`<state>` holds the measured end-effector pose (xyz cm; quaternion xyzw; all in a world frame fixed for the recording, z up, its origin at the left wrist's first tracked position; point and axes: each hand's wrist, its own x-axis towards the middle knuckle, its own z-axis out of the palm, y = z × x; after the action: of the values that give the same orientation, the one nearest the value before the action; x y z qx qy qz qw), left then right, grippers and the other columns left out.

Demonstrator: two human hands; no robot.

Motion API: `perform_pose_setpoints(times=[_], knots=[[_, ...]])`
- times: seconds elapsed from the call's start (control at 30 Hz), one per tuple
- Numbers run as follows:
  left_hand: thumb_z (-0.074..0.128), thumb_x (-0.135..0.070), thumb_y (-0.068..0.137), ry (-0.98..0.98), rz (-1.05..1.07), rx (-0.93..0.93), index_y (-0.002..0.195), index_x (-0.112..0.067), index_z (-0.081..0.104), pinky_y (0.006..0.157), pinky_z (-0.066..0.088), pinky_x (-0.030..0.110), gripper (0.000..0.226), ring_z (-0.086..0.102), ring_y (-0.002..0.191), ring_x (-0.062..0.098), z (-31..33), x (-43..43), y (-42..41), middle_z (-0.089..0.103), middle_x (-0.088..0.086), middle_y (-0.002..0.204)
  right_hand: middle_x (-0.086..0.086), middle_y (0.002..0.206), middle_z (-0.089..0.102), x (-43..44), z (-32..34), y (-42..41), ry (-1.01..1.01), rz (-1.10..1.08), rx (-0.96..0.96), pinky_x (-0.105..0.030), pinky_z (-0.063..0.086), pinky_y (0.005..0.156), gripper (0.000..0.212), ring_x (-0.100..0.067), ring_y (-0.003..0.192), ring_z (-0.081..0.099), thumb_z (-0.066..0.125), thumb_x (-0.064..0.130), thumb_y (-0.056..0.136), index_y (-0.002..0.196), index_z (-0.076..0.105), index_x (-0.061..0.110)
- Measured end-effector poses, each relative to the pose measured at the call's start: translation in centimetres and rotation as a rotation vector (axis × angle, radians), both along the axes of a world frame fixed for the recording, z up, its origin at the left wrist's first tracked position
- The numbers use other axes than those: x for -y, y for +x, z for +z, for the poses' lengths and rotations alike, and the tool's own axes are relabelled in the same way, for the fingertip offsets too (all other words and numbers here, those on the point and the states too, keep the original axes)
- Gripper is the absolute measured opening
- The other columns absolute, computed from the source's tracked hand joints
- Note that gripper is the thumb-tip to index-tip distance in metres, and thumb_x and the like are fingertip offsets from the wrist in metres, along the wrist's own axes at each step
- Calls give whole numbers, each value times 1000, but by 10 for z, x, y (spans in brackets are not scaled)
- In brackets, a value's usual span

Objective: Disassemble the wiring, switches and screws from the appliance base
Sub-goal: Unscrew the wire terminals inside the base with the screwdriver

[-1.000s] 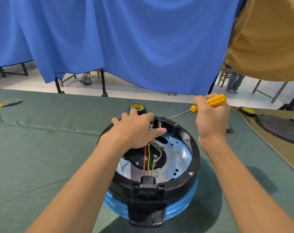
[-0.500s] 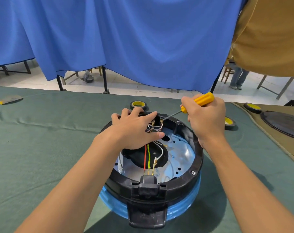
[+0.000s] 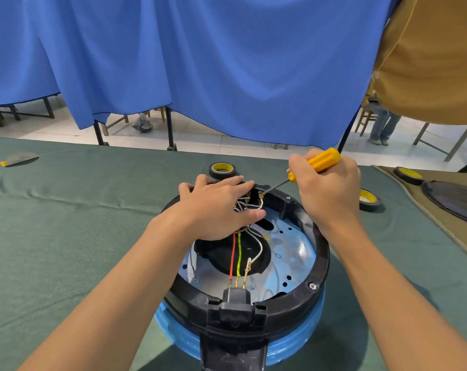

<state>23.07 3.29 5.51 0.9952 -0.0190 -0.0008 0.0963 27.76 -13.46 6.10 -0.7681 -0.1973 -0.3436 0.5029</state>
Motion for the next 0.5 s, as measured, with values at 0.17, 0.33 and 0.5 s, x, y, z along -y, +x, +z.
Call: perform_pose_setpoints(times=[0.17, 0.33, 0.5], knots=[[31, -76, 86, 2, -5, -3, 150, -49, 12, 105, 15, 50, 71, 12, 143, 27, 1, 0, -1, 8, -22, 160, -7, 44, 29, -2, 8, 10, -15, 39, -96, -44, 42, 50, 40, -20, 46, 28, 57, 13, 79, 50, 33, 1], [32, -74, 88, -11, -6, -18, 150, -48, 13, 106, 15, 50, 71, 11, 144, 27, 3, 1, -2, 8, -22, 160, 7, 39, 34, -7, 14, 36, 134, 60, -291, -36, 37, 52, 37, -11, 39, 36, 54, 11, 76, 46, 32, 15], [32, -73, 89, -11, -12, -24, 151, -46, 13, 108, 14, 52, 70, 10, 145, 28, 6, 3, -5, 8, -21, 160, -14, 64, 45, -10, 13, 53, 267, 37, -443, -32, 31, 51, 20, -19, 50, 46, 54, 13, 74, 59, 40, 13]])
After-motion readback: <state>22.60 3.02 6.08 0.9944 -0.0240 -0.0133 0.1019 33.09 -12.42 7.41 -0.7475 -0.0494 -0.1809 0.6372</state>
